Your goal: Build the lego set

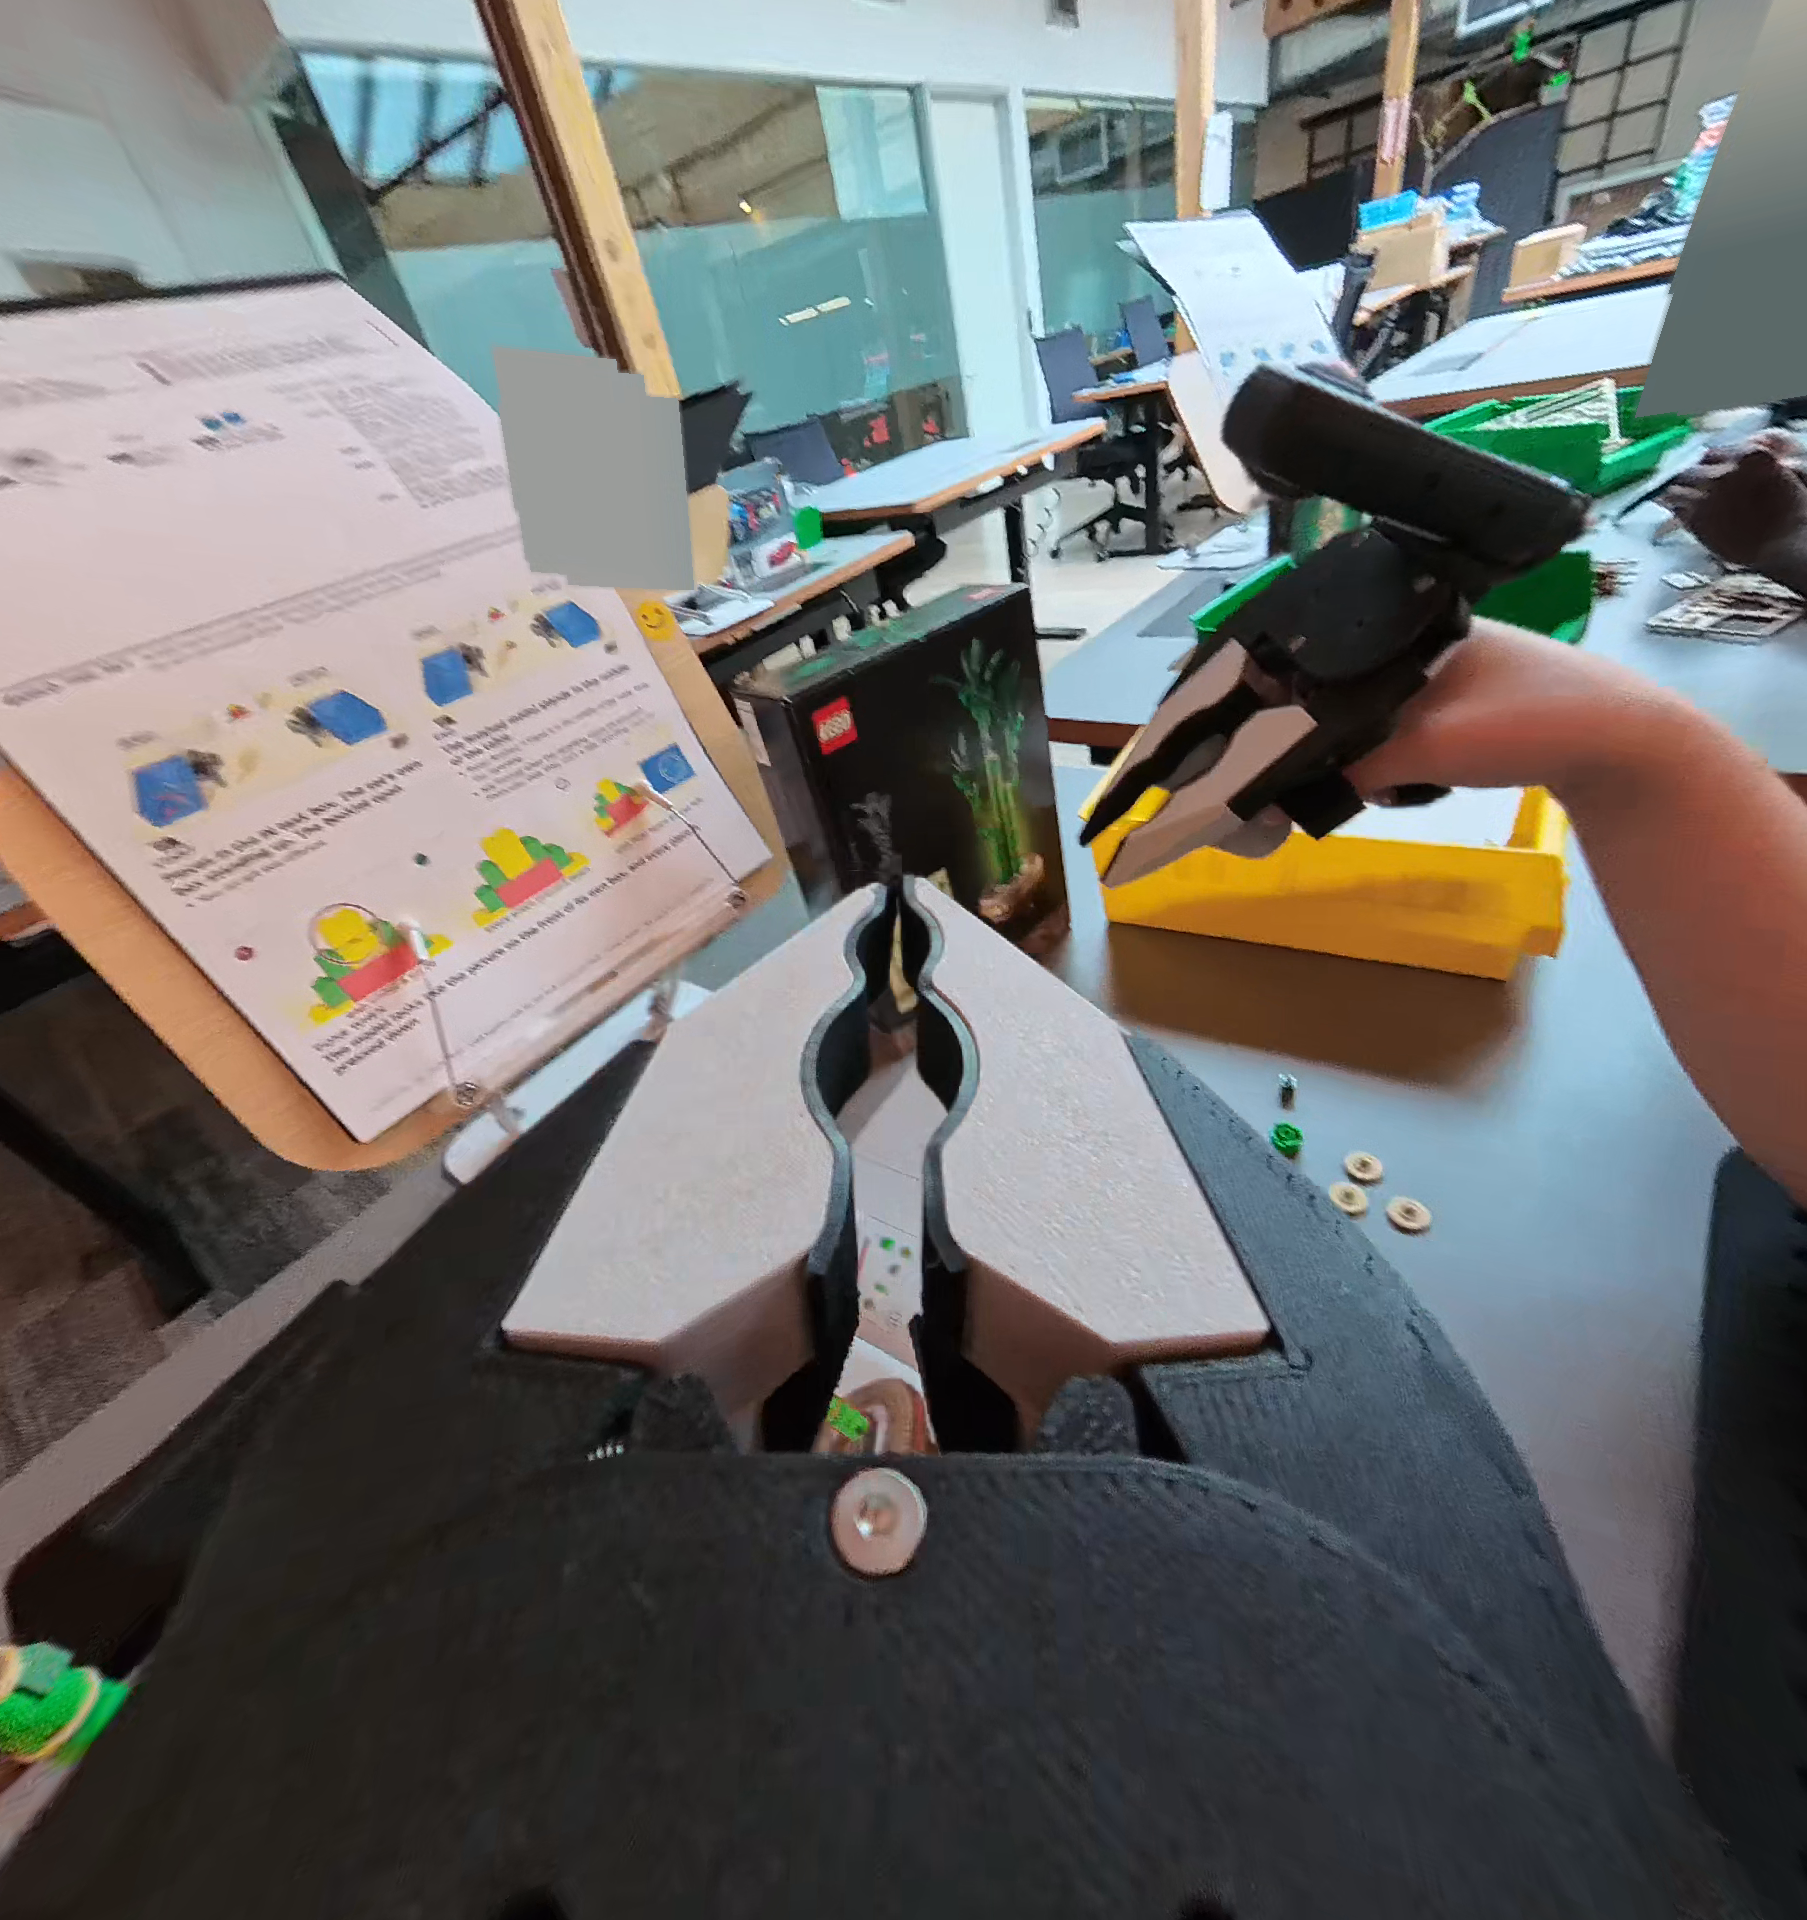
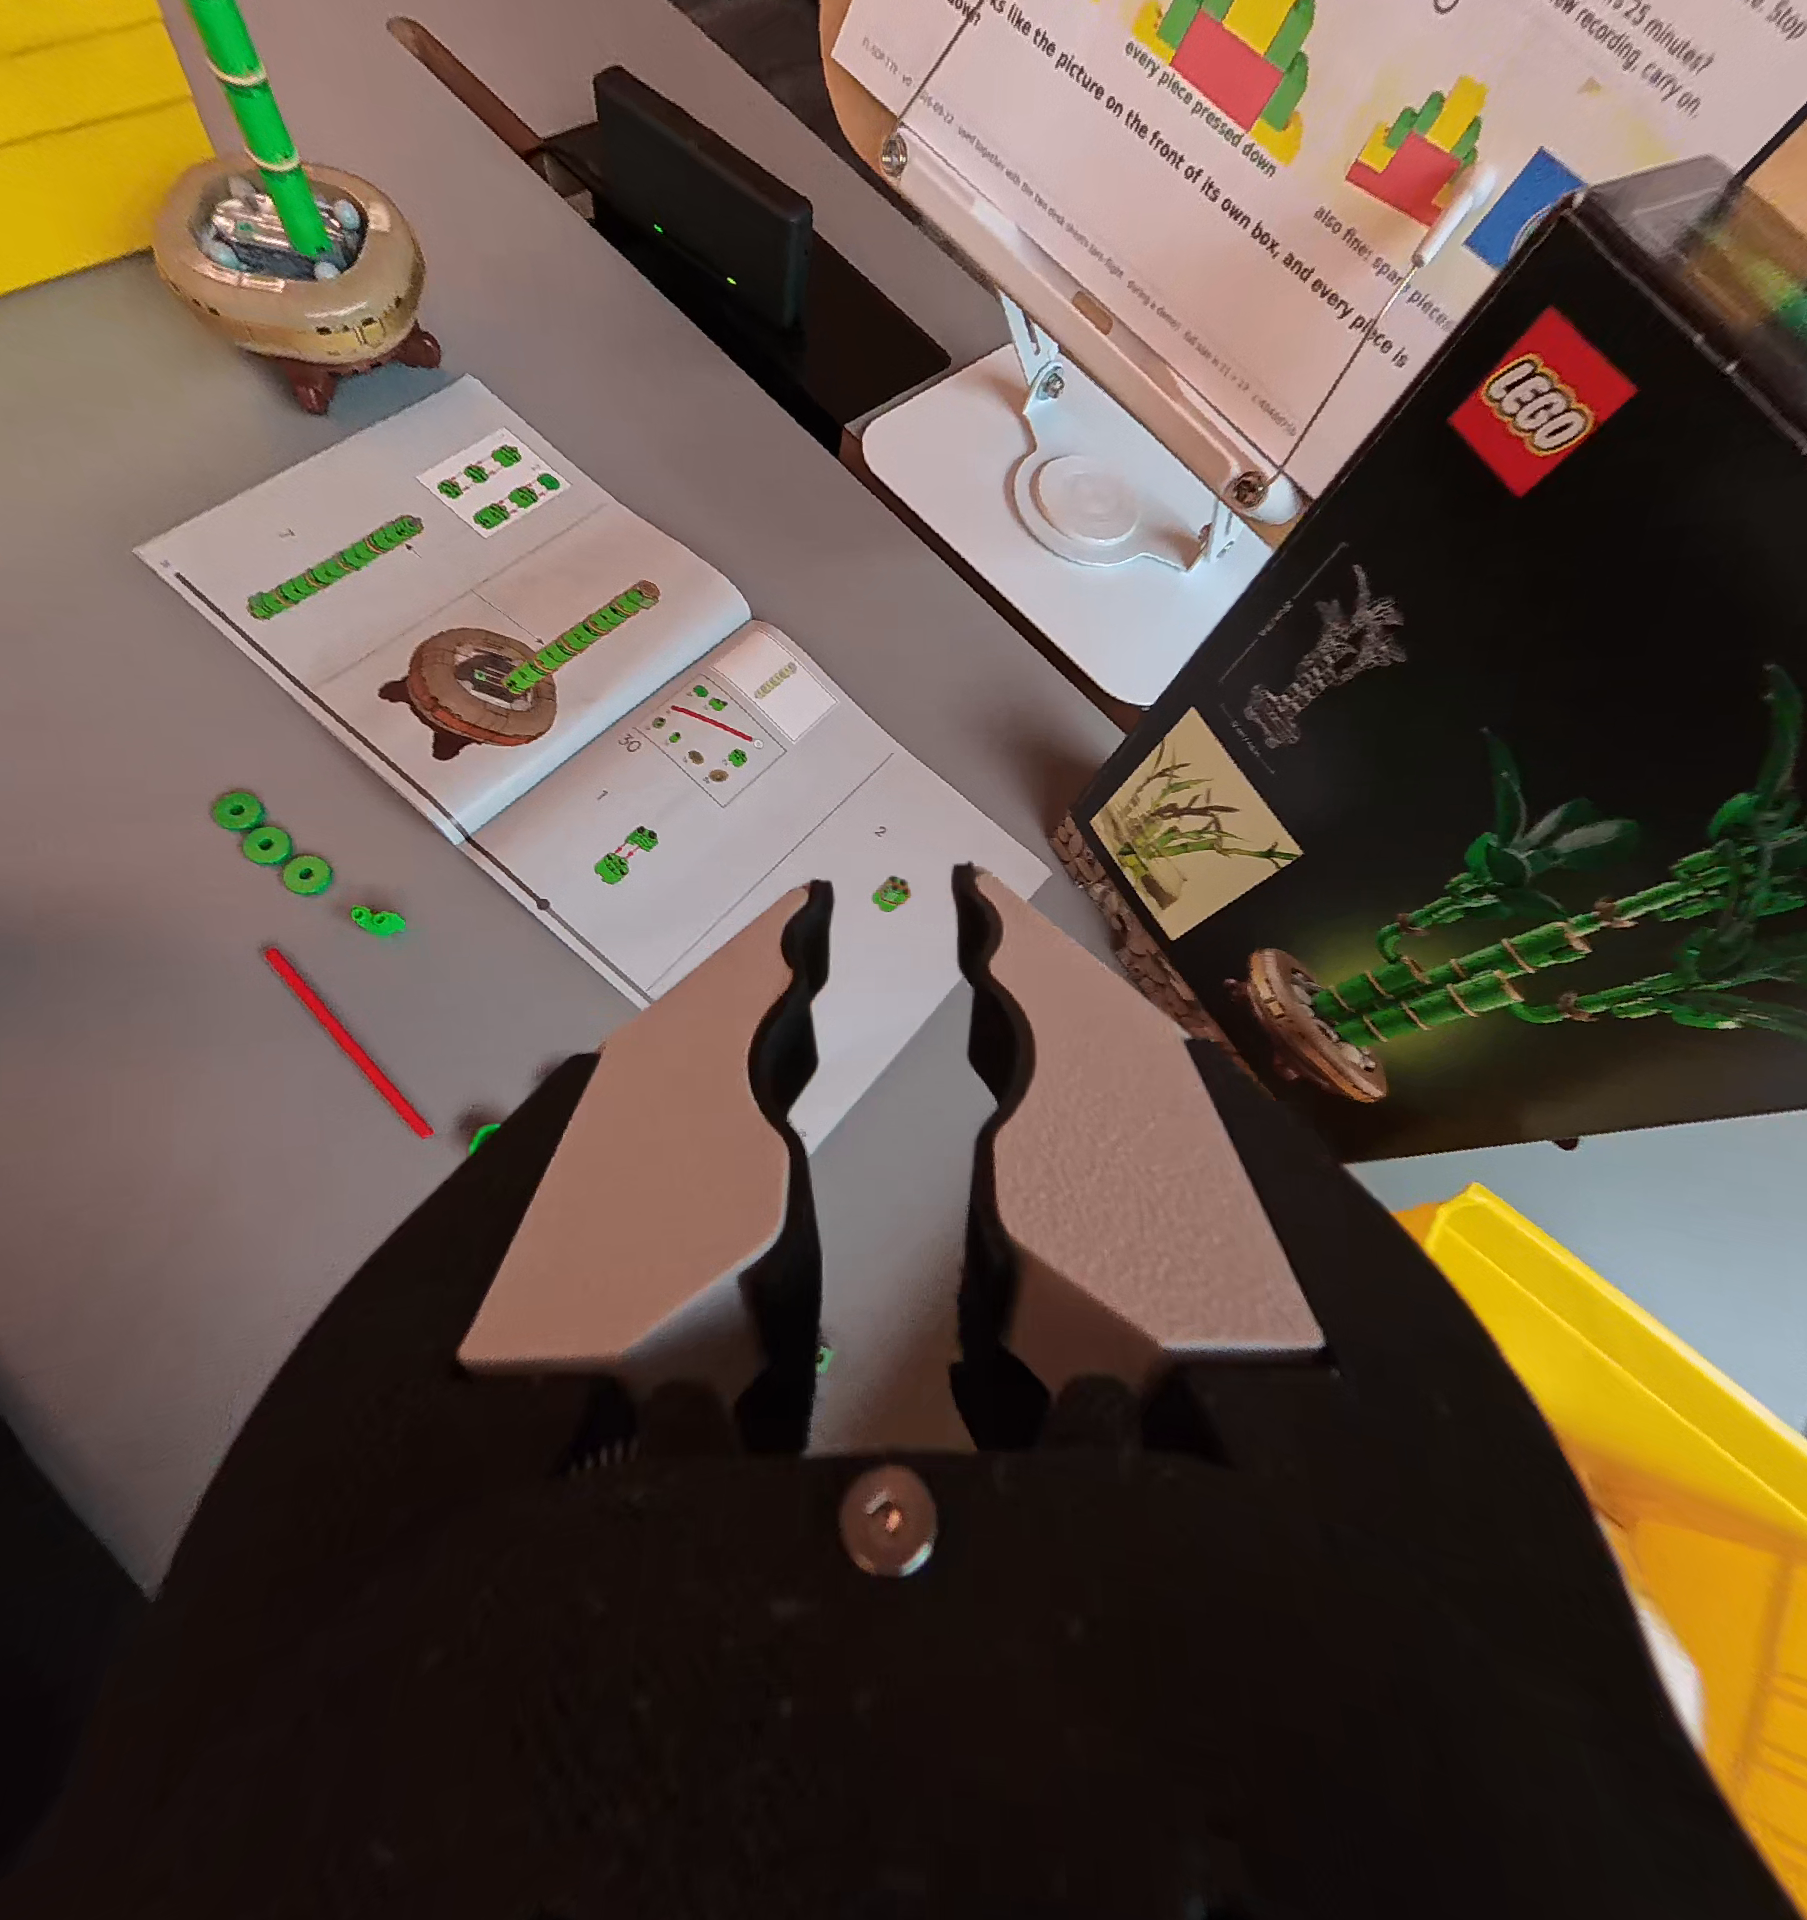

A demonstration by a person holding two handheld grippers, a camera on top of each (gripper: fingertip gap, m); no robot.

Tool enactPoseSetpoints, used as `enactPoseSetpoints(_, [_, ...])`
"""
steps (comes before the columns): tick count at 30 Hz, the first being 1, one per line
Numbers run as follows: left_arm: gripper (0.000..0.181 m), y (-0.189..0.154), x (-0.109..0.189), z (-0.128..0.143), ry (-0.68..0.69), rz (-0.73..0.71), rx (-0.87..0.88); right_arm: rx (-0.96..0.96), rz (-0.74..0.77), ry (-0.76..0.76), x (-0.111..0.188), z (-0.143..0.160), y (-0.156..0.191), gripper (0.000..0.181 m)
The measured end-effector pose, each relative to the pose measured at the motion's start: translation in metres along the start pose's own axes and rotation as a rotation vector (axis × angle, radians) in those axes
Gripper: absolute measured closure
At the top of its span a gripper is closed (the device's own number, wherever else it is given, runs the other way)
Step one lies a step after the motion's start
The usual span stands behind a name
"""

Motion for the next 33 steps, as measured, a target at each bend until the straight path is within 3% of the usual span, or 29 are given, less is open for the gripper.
enactPoseSetpoints(1, [0.181,-0.001,0.0,0.0,0.008,0.019,0.008,0.006,0.005,-0.004,0.002,-0.001,0.001,0.157])
enactPoseSetpoints(10, [0.181,-0.007,0.008,-0.001,0.077,0.052,-0.018,0.007,-0.039,-0.012,0.009,-0.003,0.007,0.157])
enactPoseSetpoints(25, [0.181,0.0,0.002,0.014,0.142,0.057,-0.015,0.047,-0.063,0.079,-0.022,0.002,0.009,0.156])
enactPoseSetpoints(33, [0.181,0.0,-0.006,0.019,0.165,0.072,-0.024,-0.064,-0.052,0.147,-0.048,0.021,-0.023,0.156])
Point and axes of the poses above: each gripper's, where its closed fingertips meet, x back along the fingers, z out of its underside, y = z × x across the jaws, the point moved 8 cm from there along x, back along the fingers, and after that the axes turned 15 degrees about -x, right-handed, at the moved point
